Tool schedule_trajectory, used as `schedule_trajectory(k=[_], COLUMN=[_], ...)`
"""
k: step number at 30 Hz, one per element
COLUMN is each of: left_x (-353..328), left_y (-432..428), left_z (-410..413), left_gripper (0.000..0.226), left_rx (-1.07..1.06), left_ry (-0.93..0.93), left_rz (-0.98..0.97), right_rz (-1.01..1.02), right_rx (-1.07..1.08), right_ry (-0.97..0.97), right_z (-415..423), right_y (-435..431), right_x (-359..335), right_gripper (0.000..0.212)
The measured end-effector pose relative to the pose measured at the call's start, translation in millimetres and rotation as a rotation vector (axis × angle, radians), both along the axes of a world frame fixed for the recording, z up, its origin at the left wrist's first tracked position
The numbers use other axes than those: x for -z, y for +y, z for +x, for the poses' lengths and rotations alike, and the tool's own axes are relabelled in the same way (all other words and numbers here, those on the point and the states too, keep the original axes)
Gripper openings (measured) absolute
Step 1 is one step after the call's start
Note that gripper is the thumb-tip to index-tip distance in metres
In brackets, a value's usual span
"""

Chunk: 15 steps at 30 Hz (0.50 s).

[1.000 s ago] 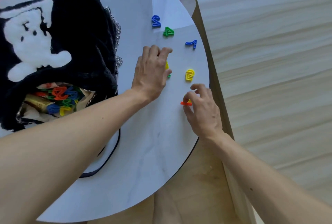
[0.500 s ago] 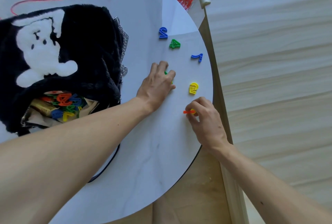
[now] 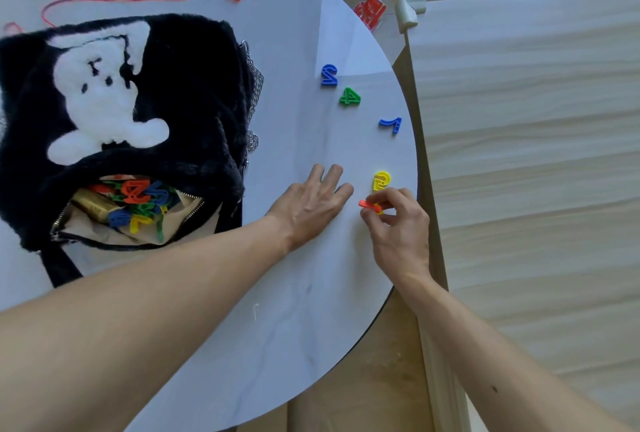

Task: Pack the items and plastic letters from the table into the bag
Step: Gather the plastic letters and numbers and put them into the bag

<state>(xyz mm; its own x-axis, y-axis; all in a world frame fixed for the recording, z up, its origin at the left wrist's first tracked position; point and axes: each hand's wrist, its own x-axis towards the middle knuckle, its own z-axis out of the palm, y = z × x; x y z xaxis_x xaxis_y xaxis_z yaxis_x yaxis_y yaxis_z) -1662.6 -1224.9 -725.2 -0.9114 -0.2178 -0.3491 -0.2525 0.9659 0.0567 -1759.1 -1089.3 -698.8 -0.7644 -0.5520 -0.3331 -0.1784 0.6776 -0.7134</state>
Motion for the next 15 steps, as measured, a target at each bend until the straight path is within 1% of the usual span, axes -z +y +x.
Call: schedule_trajectory(k=[3, 5, 6, 7, 8, 10, 11, 12, 13, 14, 15], left_x=[-1, 2, 3, 0, -4, -17, -25, -33, -40, -46, -53], left_y=[-3, -5, -5, -5, -5, -4, -4, -4, -4, -5, -5], left_z=[3, 3, 3, 0, -3, -12, -17, -21, -22, -21, -19], left_gripper=[0.022, 0.029, 0.026, 0.019, 0.012, 0.012, 0.014, 0.016, 0.018, 0.020, 0.023], left_rx=[0.124, 0.156, 0.115, 0.008, -0.162, -0.630, -0.895, -1.142, -1.342, -1.485, -1.567], left_ry=[0.008, 0.034, 0.054, 0.088, 0.150, 0.292, 0.350, 0.387, 0.392, 0.368, 0.328], left_rz=[-0.018, 0.005, 0.050, 0.145, 0.291, 0.706, 0.981, 1.297, 1.606, 1.867, 2.059], right_rz=[-0.004, -0.006, -0.012, -0.022, -0.040, -0.120, -0.182, -0.238, -0.280, -0.307, -0.321], right_rx=[0.059, 0.103, 0.126, 0.154, 0.183, 0.250, 0.274, 0.279, 0.258, 0.215, 0.154], right_ry=[-0.024, -0.043, -0.059, -0.080, -0.105, -0.161, -0.181, -0.192, -0.190, -0.174, -0.137], right_z=[1, 0, 0, 0, -1, 1, 1, 2, 4, 6, 9], right_y=[-1, -1, -1, -1, -2, -8, -13, -19, -25, -31, -37], right_x=[-2, -3, -4, -6, -8, -16, -22, -28, -35, -42, -49], right_gripper=[0.005, 0.005, 0.005, 0.005, 0.005, 0.005, 0.007, 0.007, 0.007, 0.007, 0.007])
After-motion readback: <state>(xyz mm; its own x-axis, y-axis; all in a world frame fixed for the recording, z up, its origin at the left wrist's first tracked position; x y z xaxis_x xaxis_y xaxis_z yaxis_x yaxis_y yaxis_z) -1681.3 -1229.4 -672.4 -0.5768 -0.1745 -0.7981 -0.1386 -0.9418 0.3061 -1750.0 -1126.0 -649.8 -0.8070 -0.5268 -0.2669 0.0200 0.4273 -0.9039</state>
